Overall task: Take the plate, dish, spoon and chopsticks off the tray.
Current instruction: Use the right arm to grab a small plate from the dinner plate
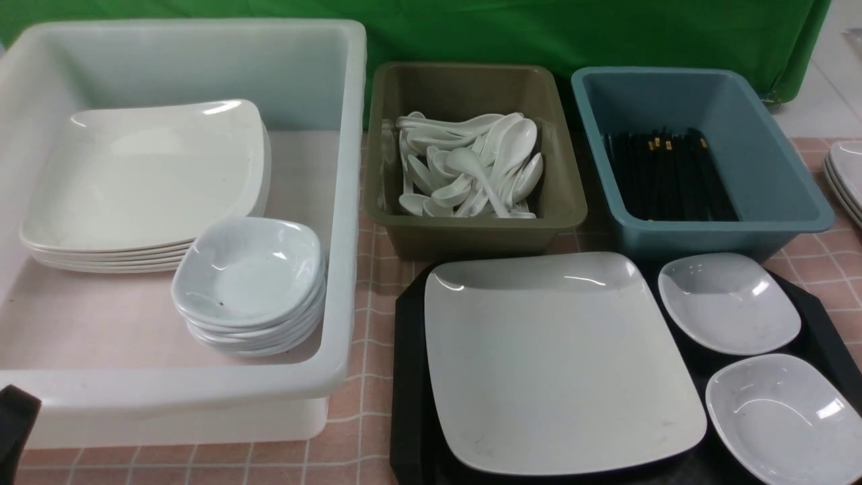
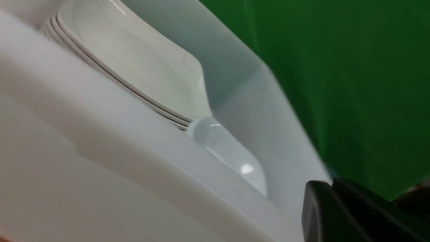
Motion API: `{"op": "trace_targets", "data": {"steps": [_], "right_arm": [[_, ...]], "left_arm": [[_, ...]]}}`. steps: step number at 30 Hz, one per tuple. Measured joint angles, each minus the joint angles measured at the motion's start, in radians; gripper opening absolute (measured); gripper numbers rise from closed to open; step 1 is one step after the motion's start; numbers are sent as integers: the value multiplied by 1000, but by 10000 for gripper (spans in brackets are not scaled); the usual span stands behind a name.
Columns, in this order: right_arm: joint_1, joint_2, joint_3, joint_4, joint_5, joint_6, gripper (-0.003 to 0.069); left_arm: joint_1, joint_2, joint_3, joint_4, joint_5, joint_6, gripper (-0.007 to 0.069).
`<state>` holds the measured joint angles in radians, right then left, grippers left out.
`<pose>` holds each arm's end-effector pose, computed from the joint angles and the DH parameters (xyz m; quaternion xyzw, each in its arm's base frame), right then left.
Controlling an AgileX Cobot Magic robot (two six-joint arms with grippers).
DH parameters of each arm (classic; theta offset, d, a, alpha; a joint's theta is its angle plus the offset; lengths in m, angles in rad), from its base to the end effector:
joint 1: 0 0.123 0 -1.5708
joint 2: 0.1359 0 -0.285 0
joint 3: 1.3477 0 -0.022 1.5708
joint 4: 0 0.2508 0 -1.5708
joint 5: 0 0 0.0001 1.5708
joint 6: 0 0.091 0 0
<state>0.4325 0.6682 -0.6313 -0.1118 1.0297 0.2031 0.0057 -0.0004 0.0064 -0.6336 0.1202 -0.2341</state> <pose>0.0965 0.0350 0.2877 -0.1228 0.9473 0.0394 0.2933 0.0566 -0.0062 0.2023 -0.2775 0.6564 -0.3148 0.6269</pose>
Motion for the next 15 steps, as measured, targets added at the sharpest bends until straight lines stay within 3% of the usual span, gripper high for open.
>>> {"op": "trace_targets", "data": {"steps": [6,10,11,13,15], "right_arm": [[0,58,0,0,-72,-92,174],[0,199,0,18,-139,-182,393],[0,216,0,20,-143,-191,403],[1,315,-1,28,-182,-219,501],[18,423,-15,24,-205,-231,531]], "left_arm": [[0,0,0,-61,-12,-12,20],[0,0,0,-68,-11,-12,20],[0,0,0,-68,-11,-12,20],[0,0,0,-68,-9,-12,20],[0,0,0,-62,5,-12,20]]}}
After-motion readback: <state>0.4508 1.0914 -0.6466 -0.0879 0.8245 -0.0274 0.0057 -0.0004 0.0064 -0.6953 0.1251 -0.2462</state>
